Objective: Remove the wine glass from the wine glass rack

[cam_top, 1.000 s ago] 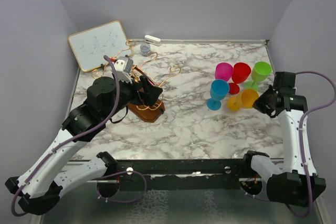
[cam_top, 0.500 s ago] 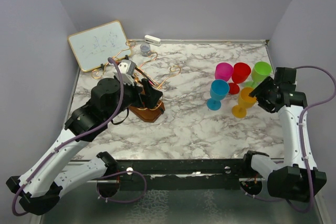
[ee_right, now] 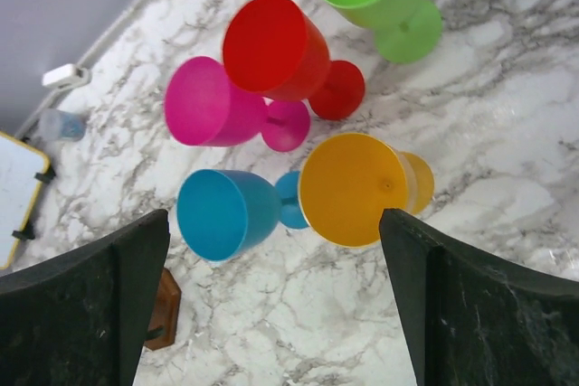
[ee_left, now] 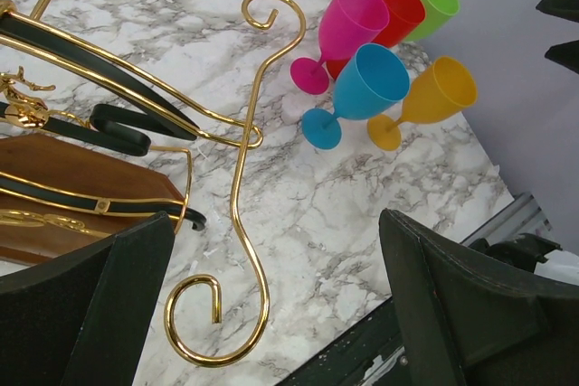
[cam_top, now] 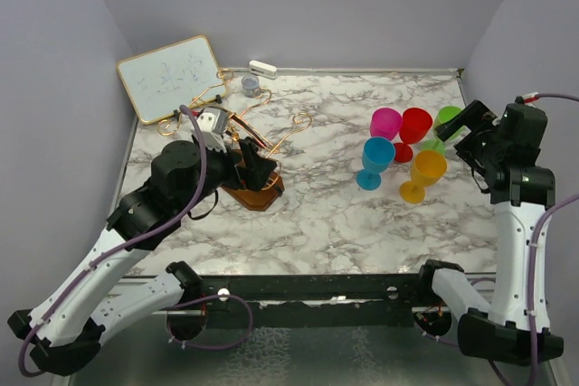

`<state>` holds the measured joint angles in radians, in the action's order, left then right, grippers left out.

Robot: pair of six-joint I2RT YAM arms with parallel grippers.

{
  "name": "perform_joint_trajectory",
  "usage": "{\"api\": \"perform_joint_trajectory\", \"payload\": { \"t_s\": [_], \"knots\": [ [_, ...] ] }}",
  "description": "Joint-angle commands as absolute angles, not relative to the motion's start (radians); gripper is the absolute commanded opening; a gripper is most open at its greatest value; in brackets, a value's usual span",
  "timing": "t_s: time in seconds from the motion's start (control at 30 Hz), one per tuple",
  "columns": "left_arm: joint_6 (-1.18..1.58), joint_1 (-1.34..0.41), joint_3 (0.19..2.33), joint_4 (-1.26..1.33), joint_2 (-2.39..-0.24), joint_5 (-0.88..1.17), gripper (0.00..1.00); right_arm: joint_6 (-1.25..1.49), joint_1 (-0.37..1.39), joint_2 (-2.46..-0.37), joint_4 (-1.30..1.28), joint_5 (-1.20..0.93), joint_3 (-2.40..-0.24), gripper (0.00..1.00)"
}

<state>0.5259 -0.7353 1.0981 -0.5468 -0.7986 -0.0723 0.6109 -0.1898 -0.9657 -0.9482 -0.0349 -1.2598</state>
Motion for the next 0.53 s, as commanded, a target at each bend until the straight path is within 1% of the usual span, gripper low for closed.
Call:
{"api": "perform_joint_trajectory", "payload": {
  "t_s": [0.0,0.2,0.3,0.5],
  "knots": [
    [0.532,-0.735,1.082,-0.524,-0.761,-0.114,0.99,0.573,-0.187,-0.91,-0.808,-0.153,-1.259,0.99],
    [0.531,-0.735,1.077,-0.561,-0.745,-0.141,0.99,0.642,-0.187,-0.832,-0.685,-0.222,-1.185,1.0],
    [0.532,-0.735,1.068,-0.562,-0.731,-0.151,0.99,0.619,-0.187,-0.868,-0.71,-0.264,-1.207,1.0],
    [0.539,-0.735,1.062,-0.565,-0.728,-0.152,0.99,0.61,-0.187,-0.854,-0.701,-0.254,-1.185,1.0]
  ]
}}
